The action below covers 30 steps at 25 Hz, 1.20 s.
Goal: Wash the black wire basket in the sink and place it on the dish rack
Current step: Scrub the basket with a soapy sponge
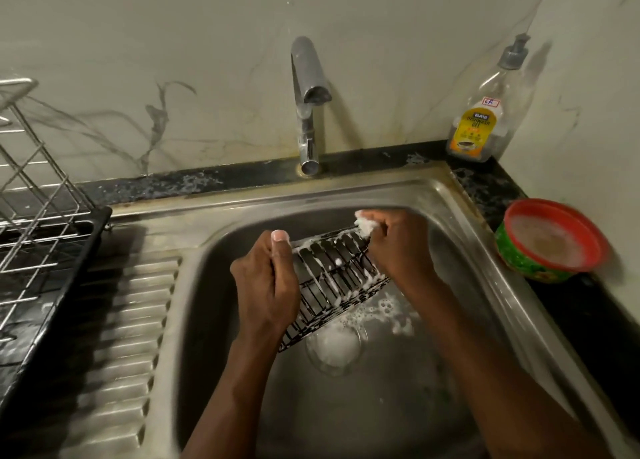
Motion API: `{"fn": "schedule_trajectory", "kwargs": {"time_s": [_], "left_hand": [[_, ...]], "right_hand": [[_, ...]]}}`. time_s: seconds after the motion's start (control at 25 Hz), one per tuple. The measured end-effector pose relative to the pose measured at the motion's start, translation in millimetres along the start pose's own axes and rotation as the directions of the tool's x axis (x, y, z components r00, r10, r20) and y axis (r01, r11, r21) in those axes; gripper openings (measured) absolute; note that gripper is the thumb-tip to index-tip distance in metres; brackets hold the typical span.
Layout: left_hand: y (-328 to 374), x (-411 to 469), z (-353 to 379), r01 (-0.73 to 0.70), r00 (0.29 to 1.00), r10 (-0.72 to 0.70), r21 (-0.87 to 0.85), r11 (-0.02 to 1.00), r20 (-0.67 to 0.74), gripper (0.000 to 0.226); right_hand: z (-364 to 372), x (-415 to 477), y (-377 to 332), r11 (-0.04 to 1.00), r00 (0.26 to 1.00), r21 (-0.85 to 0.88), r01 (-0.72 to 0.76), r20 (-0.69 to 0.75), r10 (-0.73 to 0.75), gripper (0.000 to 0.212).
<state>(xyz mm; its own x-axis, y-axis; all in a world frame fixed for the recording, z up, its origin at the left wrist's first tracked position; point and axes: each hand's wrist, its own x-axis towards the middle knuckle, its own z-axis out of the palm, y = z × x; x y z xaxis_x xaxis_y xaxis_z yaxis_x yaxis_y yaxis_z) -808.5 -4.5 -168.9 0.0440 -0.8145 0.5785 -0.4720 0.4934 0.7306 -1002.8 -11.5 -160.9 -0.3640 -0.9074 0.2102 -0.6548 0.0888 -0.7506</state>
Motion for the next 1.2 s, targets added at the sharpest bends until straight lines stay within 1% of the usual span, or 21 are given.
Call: {"fn": "schedule_trajectory", "kwargs": {"time_s": [0.04, 0.08, 0.16, 0.2, 0.24, 0.28, 0.36, 0.44, 0.48, 0.6, 0.68, 0.76, 0.84, 1.0, 1.12, 1.16, 1.2], "left_hand": [[0, 0, 1, -0.004, 1.0, 0.004, 0.007, 1.0, 0.012, 0.048], [-1, 0, 2, -0.007, 1.0, 0.007, 0.006, 1.0, 0.02, 0.047], [-5, 1, 0, -0.006, 1.0, 0.006, -0.009, 1.0, 0.031, 0.045], [-7, 0, -2, -0.005, 0.999, 0.005, -0.023, 1.0, 0.037, 0.043], [-8, 1, -3, -0.002, 0.999, 0.003, -0.036, 0.999, 0.036, 0.043], [-7, 1, -4, 0.006, 1.0, -0.005, -0.043, 0.999, 0.029, 0.043], [-4, 2, -4, 0.022, 1.0, -0.022, -0.047, 0.999, 0.003, 0.046], [1, 2, -4, 0.014, 1.0, -0.014, -0.04, 0.999, 0.005, 0.047], [2, 2, -4, 0.007, 1.0, -0.006, -0.037, 0.999, 0.012, 0.047], [-2, 1, -4, 0.015, 1.0, -0.015, -0.038, 0.999, 0.016, 0.048], [-3, 2, -6, 0.018, 1.0, -0.018, -0.031, 0.999, -0.001, 0.049], [0, 2, -7, 0.022, 1.0, -0.022, -0.019, 1.0, -0.001, 0.049], [5, 2, -7, 0.01, 1.0, -0.009, -0.008, 1.0, 0.009, 0.048], [2, 1, -7, 0.0, 1.0, 0.0, 0.054, 0.999, 0.006, 0.048], [-2, 2, -9, 0.023, 1.0, -0.023, 0.061, 0.998, -0.001, 0.049], [-2, 1, -9, 0.021, 1.0, -0.021, 0.062, 0.998, -0.002, 0.049], [-1, 1, -9, 0.018, 1.0, -0.018, 0.052, 0.998, 0.0, 0.049]], "right_hand": [[1, -4, -4, 1.0, 1.0, 0.013, -0.006, -0.002, 0.006, 0.039], [5, -12, -16, 0.998, 0.999, 0.058, 0.039, 0.015, -0.04, 0.038], [12, -34, -48, 0.957, 0.972, 0.196, 0.216, 0.051, -0.23, 0.036], [14, -41, -62, 0.923, 0.944, 0.225, 0.311, 0.039, -0.327, 0.034], [16, -43, -67, 0.902, 0.921, 0.218, 0.372, 0.032, -0.387, 0.032], [15, -39, -62, 0.908, 0.923, 0.2, 0.369, 0.04, -0.383, 0.033], [14, -15, -30, 0.967, 0.969, 0.105, 0.232, 0.058, -0.239, 0.037], [8, 10, 12, 0.998, 0.998, -0.033, 0.058, -0.021, -0.059, 0.039], [6, 19, 28, 0.997, 0.997, -0.077, 0.005, -0.072, -0.011, 0.04], [11, 24, 46, 0.987, 0.988, -0.157, 0.016, -0.147, -0.039, 0.039], [8, 17, 50, 0.988, 0.982, -0.153, -0.003, -0.189, -0.026, 0.034], [3, 11, 55, 0.993, 0.983, -0.118, -0.027, -0.183, 0.005, 0.031], [4, 11, 51, 0.994, 0.983, -0.102, 0.033, -0.178, -0.051, 0.035], [20, -3, -3, 0.963, 0.955, -0.068, 0.262, -0.127, -0.268, 0.041], [29, -20, -36, 0.908, 0.913, 0.094, 0.408, -0.045, -0.406, 0.042], [28, -21, -39, 0.893, 0.901, 0.129, 0.431, -0.017, -0.433, 0.042], [28, -18, -34, 0.904, 0.911, 0.123, 0.41, 0.004, -0.413, 0.042]]}}
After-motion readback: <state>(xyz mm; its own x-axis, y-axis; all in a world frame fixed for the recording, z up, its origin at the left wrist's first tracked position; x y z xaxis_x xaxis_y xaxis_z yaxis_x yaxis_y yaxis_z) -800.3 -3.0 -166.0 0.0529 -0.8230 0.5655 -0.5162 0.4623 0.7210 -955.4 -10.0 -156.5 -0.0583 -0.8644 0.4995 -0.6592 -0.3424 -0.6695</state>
